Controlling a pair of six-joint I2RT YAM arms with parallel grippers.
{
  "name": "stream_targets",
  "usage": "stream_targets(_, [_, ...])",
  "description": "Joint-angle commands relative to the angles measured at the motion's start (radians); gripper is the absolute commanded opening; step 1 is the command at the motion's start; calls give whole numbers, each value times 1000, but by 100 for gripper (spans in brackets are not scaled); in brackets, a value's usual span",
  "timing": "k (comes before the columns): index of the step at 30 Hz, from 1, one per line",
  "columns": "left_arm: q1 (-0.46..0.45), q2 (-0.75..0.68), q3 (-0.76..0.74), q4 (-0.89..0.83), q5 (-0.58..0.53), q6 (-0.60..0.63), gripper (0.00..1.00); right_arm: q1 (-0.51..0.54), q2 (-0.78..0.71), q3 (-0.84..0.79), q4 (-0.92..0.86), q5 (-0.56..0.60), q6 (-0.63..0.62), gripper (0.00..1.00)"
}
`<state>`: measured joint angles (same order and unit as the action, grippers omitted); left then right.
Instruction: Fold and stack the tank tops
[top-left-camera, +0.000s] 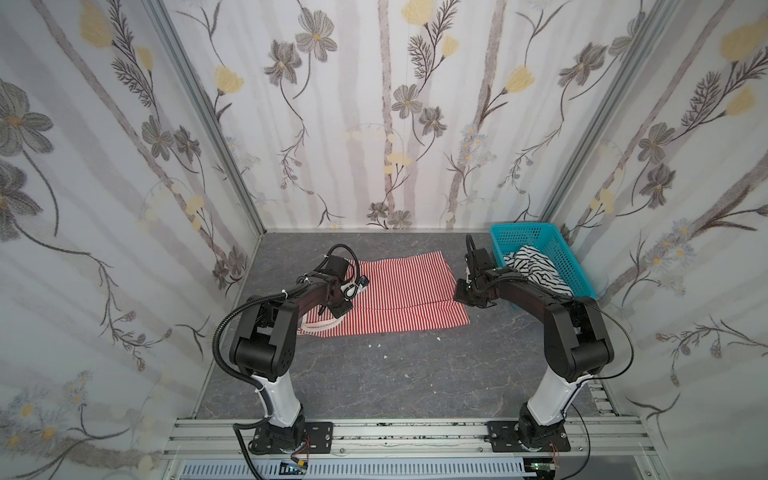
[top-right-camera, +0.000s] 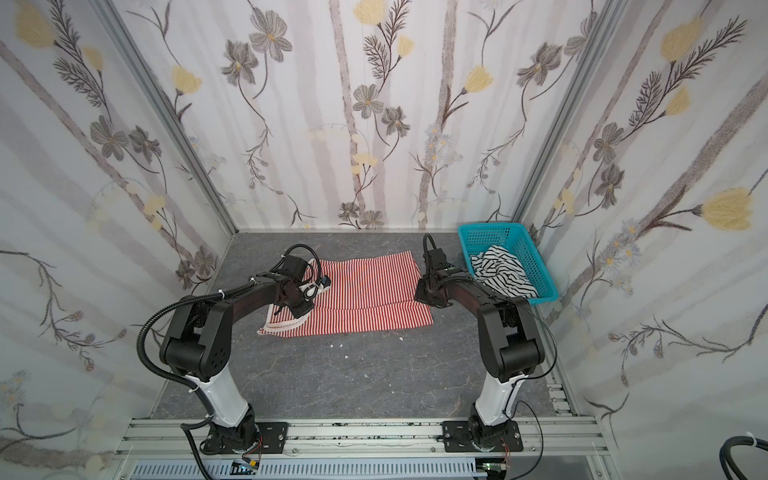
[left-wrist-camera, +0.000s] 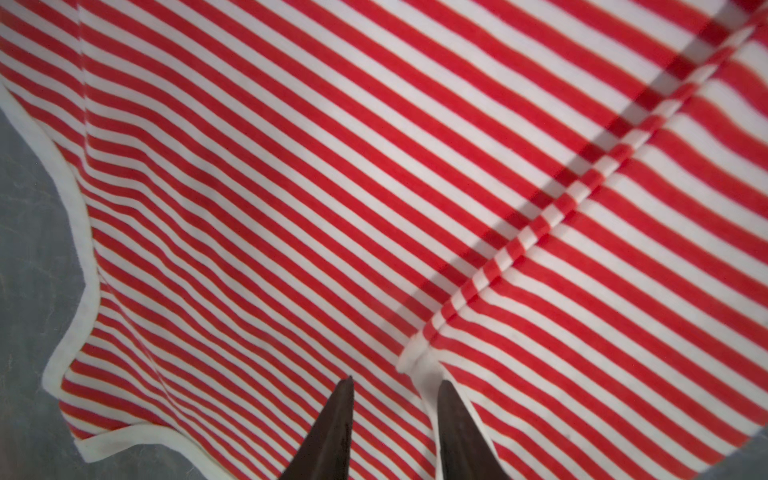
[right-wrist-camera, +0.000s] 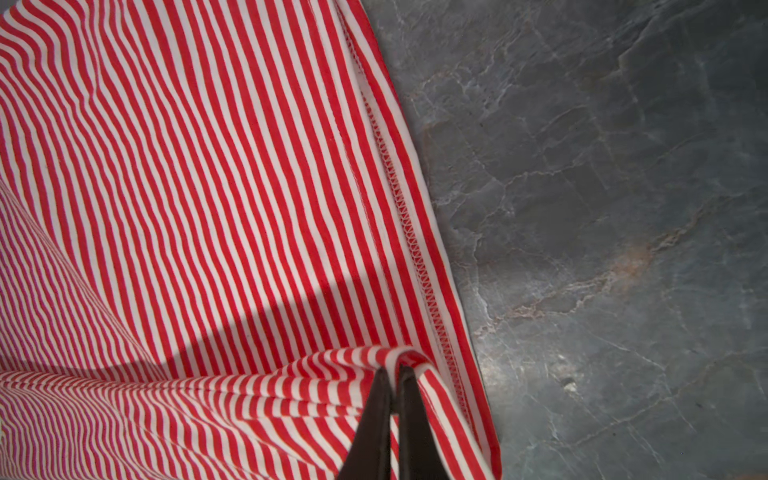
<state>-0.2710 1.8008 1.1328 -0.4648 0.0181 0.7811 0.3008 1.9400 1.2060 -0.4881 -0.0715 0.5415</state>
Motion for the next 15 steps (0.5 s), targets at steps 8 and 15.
stream_targets(8, [43, -272, -149, 32, -23, -101, 48, 76, -139, -99, 36, 97, 52, 47])
stream_targets(15, [44, -500, -334, -72, 105, -88, 38, 125, -139, -181, 99, 54, 86, 41])
